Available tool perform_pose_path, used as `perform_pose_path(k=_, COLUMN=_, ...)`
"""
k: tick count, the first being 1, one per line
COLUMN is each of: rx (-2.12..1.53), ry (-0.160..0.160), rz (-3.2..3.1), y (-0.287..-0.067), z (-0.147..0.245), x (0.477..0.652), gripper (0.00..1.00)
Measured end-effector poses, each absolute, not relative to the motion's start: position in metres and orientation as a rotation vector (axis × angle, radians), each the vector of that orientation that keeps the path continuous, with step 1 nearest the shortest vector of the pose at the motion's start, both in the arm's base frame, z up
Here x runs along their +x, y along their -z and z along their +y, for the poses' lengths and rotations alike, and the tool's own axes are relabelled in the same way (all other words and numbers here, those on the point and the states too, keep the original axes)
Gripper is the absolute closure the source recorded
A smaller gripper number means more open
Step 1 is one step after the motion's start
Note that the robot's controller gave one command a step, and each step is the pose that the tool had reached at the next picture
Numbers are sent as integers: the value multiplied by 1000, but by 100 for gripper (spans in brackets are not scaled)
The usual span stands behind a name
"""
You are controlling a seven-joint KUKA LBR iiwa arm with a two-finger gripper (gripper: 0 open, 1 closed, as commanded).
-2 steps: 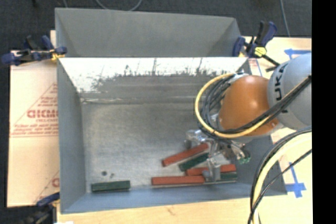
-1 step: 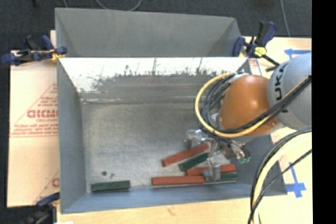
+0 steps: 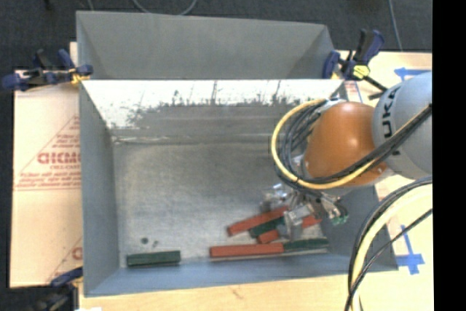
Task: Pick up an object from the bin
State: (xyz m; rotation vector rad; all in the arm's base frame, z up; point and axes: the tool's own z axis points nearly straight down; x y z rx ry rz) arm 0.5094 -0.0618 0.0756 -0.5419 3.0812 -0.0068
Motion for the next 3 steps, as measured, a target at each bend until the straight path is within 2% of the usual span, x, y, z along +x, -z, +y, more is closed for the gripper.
perform_pose_path(k=1, rx=-536, ry=5, rz=3087, y=-127, z=-63, x=512, gripper=100)
perform_pose_path(k=2, rx=-528, ry=5, rz=3088, y=-188, z=-63, x=514, gripper=100)
perform_pose_path(k=3, rx=-520, ry=2, rz=3093, y=-190, z=-64, x=515, gripper=100)
